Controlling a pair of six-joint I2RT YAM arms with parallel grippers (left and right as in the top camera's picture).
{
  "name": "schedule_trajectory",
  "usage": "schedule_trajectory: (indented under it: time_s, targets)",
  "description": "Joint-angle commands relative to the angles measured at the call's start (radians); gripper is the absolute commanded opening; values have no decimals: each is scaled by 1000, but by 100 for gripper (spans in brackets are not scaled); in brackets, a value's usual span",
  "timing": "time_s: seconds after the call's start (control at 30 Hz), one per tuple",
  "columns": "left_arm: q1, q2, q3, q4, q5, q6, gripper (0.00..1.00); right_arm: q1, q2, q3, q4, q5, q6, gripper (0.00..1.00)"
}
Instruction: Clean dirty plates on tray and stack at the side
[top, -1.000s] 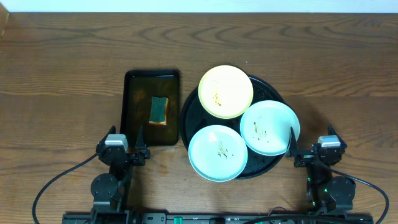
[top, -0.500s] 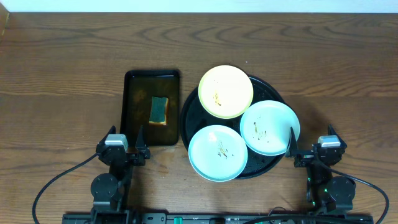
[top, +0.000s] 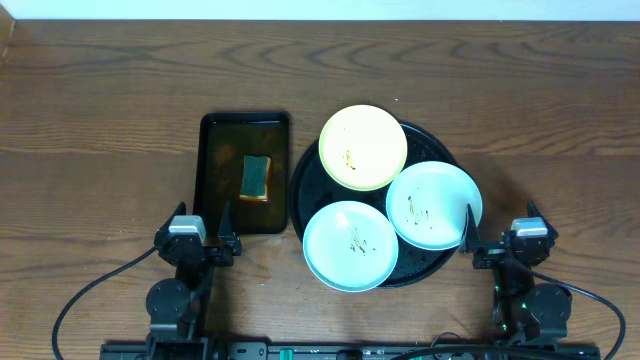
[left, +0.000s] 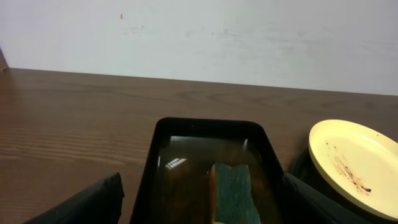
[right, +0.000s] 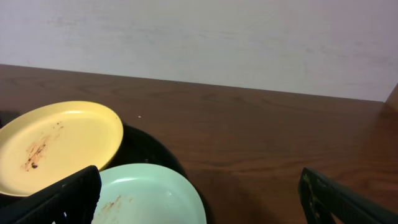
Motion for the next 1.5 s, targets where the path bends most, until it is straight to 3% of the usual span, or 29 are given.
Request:
schedule_trajectory:
  time_s: [0.0, 0.33, 0.63, 0.83, 1.23, 1.37, 1.47]
  targets:
    - [5, 0, -10, -43, 1, 6, 79, 5, -3, -1, -4, -9, -8, 99]
    - [5, 0, -7, -31, 10, -62, 79, 4, 5, -1, -4, -8, 82, 99]
    - [5, 77, 141, -183, 10, -85, 79, 4, 76, 38, -11, -8, 187, 99]
    - [5, 299, 336, -298, 10, -85, 79, 4, 222, 154, -88, -9, 221, 99]
    - [4, 834, 787, -634, 105, -85, 79, 4, 759, 617, -455, -107, 219, 99]
    - [5, 963, 917, -801, 105, -85, 79, 4, 897, 729, -588, -106, 130, 99]
    - [5, 1009, 951, -837, 100, -84, 79, 4, 949, 771, -625, -136, 131, 99]
